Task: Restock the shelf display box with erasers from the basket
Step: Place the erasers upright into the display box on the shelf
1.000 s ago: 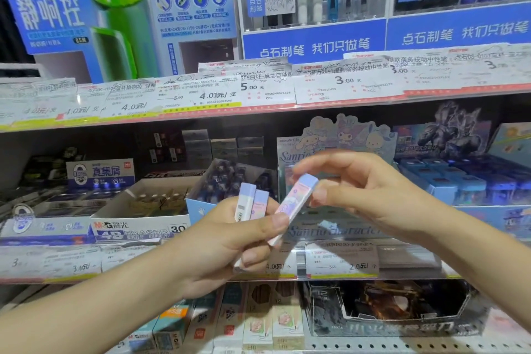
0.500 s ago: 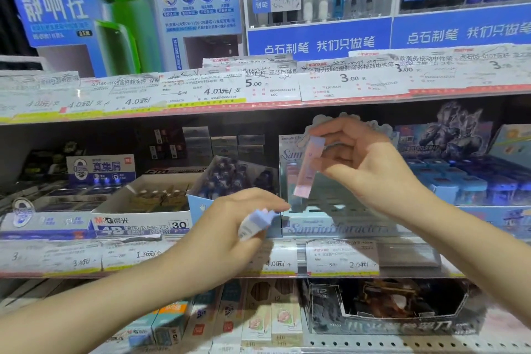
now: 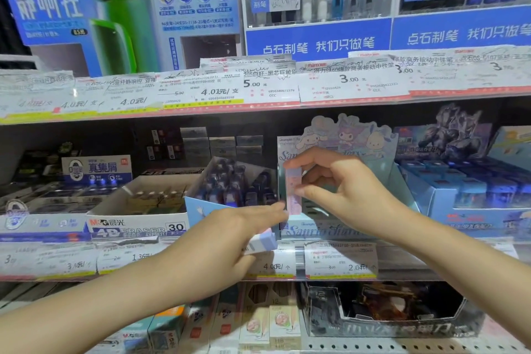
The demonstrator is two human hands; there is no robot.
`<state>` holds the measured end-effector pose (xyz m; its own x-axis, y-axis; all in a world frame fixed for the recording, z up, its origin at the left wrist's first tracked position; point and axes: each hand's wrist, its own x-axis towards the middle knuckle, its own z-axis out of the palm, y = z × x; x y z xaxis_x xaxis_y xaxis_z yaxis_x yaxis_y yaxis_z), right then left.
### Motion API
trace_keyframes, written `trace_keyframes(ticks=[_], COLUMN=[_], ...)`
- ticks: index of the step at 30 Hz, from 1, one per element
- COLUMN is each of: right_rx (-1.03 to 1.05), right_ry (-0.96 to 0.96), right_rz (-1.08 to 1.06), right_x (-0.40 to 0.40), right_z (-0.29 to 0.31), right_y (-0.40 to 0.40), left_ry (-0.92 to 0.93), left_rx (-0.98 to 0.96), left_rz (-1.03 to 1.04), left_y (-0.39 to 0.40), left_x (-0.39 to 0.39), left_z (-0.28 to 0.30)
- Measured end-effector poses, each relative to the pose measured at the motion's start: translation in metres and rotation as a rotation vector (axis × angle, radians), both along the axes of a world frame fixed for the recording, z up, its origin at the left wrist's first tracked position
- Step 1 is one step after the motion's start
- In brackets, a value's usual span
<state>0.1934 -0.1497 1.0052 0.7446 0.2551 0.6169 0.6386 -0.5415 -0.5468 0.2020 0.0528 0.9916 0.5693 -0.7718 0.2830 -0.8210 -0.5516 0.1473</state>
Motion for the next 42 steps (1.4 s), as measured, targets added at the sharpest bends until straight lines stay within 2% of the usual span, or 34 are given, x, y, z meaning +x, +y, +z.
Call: trace_keyframes(ticks=[5,12,16,22,26,29,33,36,39,42], right_rx=[-0.03,0.057,-0.016,-0.019,0.053,0.069,0.023,0.031,0.103,0.16], right_ry=[-0.152,0.008,0.031,0.06,-0.049,-0.083,0.058,0.082,0.097,0.127], right_rz=[-0.072,-0.037,-0.008,0.0,-0.009,0.018,0.054,0.055,0.068,0.089], right_x=[0.003,0.003,0.004,-0.002,-0.023,-0.039,-0.045,-0.043,-0.044,-0.046], right_z=[-0.006,-0.006,-0.009,-0.005,0.0,0.007,0.007,0.004,0.005,0.005], right_y=[-0.002,-0.006,-0.005,-0.007,-0.002,0.003,0.009,0.011,0.008,0.009], left_ry=[-0.032,-0.026,-0.059,-0.073,-0.066,0.141,0.644,0.954,1.153,1.247], left_rx=[0.01,0.024,0.027,-0.059,-0.191,-0.329,-0.448,-0.522,-0.601,-0.615], left_rz=[-0.019,-0.001,-0.011,0.001,-0.061,-0.024,-0.089,-0.171,-0.195,-0.23], left_y=[0.0,0.0,0.0,0.0,-0.001,-0.011,-0.02,-0.024,-0.027,-0.03], left_x=[0.004,0.004,0.003,-0.001,-0.007,-0.014,-0.015,-0.015,-0.015,-0.014], left_z=[-0.001,0.002,0.002,0.004,0.007,0.014,0.018,0.016,0.015,0.016])
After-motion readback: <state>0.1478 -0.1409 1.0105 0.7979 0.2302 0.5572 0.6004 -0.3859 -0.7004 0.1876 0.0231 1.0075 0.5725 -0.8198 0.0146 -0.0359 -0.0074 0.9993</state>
